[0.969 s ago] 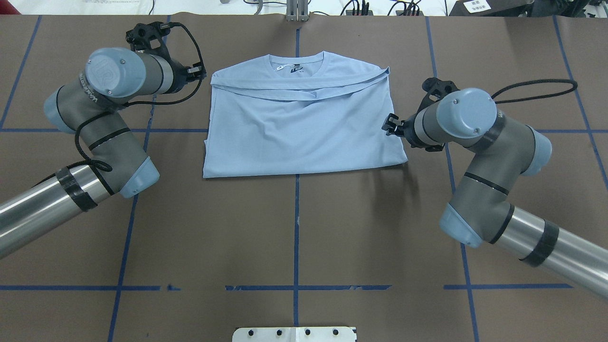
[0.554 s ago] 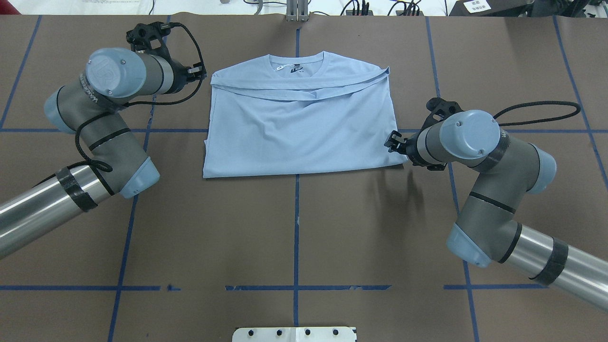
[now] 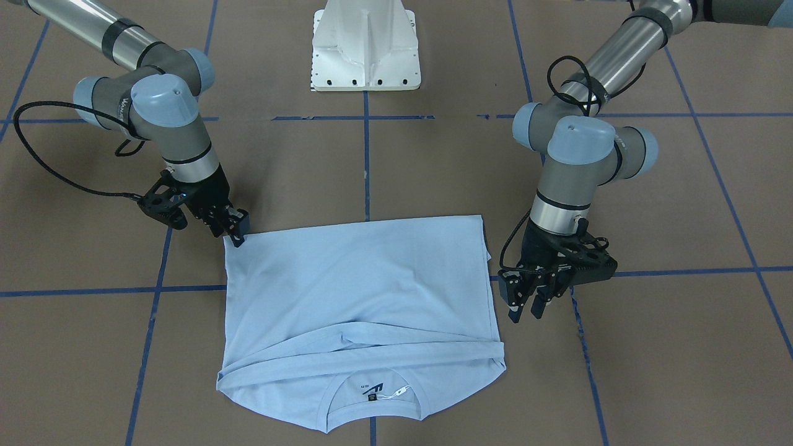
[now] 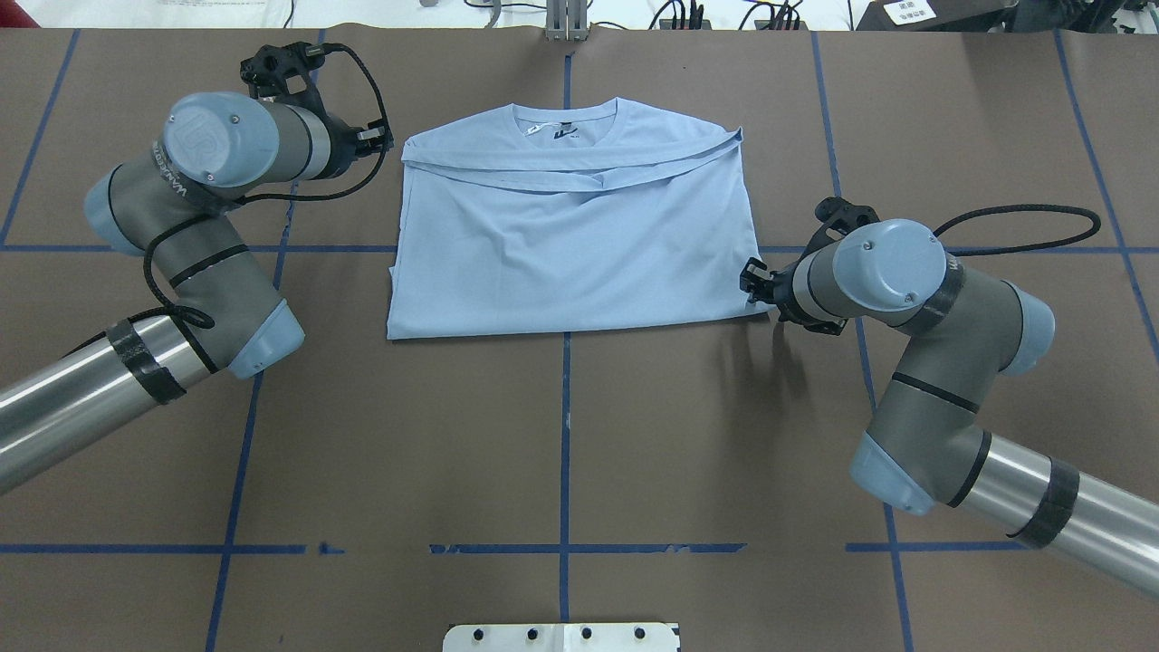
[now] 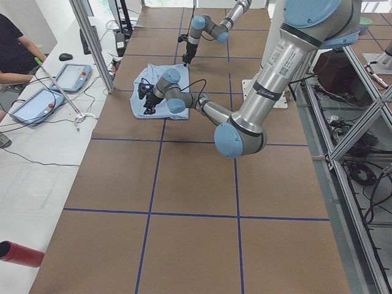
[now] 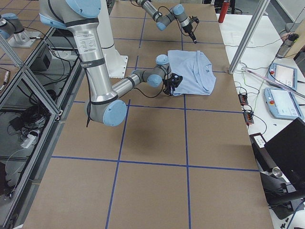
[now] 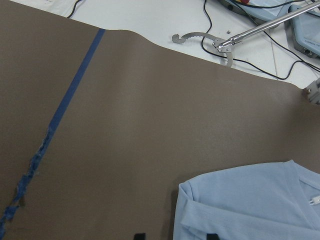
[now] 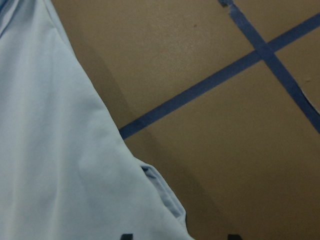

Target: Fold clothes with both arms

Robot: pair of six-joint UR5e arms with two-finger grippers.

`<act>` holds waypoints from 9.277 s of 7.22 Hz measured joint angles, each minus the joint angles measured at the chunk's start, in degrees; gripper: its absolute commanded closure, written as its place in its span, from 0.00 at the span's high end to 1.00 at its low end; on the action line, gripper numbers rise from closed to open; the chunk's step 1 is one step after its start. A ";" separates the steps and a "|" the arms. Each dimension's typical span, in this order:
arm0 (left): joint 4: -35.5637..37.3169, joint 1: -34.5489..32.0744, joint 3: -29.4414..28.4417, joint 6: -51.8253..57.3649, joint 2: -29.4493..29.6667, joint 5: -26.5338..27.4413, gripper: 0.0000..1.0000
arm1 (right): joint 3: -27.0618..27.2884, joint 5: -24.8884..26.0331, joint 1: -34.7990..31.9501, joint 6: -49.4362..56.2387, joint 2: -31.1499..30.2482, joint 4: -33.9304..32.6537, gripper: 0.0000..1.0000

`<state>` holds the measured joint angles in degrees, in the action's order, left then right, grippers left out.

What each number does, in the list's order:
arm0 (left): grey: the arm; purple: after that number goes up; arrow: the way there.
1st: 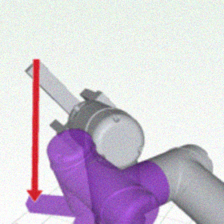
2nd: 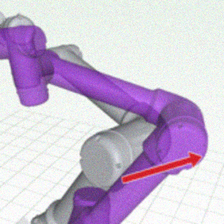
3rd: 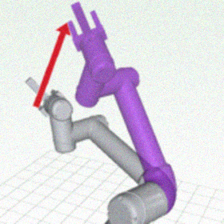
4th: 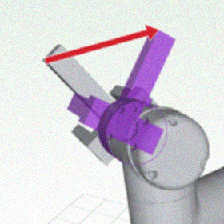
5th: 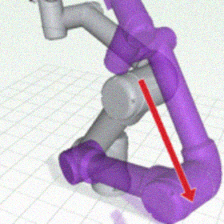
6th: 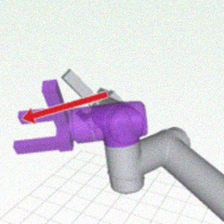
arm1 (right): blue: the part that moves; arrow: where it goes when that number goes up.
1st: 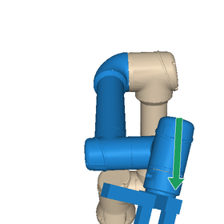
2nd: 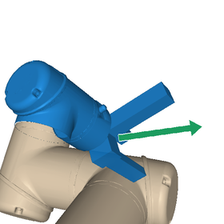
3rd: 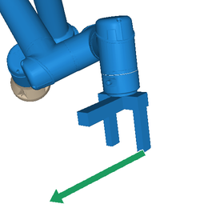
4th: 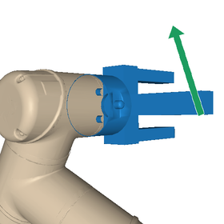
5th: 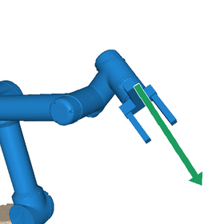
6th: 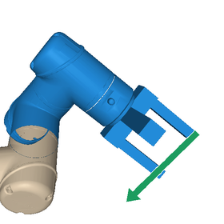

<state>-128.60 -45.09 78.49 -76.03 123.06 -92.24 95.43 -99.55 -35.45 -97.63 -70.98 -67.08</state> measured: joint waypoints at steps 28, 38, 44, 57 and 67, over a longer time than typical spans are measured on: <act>13.61 24.41 22.13 -27.56 -9.63 -9.96 0.39 | 21.30 -6.99 1.81 -0.67 -14.56 0.02 1.00; 17.06 8.08 13.53 -12.60 -2.05 -8.82 0.00 | 20.10 -5.67 1.87 -0.78 -13.71 0.02 1.00; -2.73 -1.61 -13.11 -4.21 11.86 -8.85 0.57 | 16.68 -5.23 3.06 -1.41 -3.03 -0.34 1.00; -2.27 -1.84 5.57 -3.92 -2.61 -12.53 0.58 | 1.37 0.47 16.00 38.61 16.56 -30.32 1.00; -2.01 -1.82 8.98 -4.13 -4.61 -12.61 0.58 | -0.54 0.87 8.44 44.43 19.40 -26.89 0.60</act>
<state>-130.61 -46.91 87.47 -80.15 118.45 -104.85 94.89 -98.68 -27.01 -53.20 -51.59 -93.97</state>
